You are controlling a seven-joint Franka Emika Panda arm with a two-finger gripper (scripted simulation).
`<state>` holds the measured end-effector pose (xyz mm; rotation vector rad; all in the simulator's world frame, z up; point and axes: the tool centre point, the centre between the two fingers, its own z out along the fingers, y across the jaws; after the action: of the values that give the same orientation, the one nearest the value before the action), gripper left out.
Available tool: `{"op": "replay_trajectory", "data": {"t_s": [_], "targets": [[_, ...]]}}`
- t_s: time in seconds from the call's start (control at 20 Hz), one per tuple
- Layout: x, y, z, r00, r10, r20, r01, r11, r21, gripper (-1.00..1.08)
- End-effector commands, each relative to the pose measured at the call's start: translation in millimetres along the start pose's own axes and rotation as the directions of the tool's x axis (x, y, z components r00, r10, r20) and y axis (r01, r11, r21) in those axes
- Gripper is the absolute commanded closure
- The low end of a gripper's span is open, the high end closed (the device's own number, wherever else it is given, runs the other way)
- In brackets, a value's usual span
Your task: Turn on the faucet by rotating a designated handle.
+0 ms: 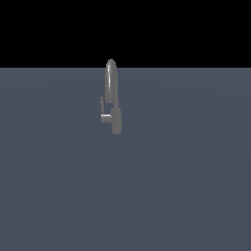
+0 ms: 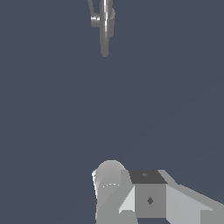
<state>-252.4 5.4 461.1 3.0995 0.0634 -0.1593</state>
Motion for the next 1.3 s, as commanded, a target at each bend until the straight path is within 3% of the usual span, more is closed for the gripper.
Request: {"op": "replay_trajectory", "data": {"t_s": [0.0, 0.4, 0.75, 0.95, 1.25], "targets": [[0.0, 0.0, 0.0, 1.000, 0.000, 0.000, 0.000, 1.000, 0.000, 1.08], [2.0, -0.8, -12.5, 0.998, 0.048, -0.035, -0.049, 0.999, -0.017, 1.08], [6.4, -4.9, -42.7, 0.979, 0.163, -0.124, -0.170, 0.984, -0.052, 1.08], [10.0, -10.9, -66.4, 0.948, 0.250, -0.199, -0.269, 0.960, -0.072, 1.08], [18.0, -26.7, -102.5, 0.867, 0.379, -0.324, -0.428, 0.899, -0.092, 1.08]]}}
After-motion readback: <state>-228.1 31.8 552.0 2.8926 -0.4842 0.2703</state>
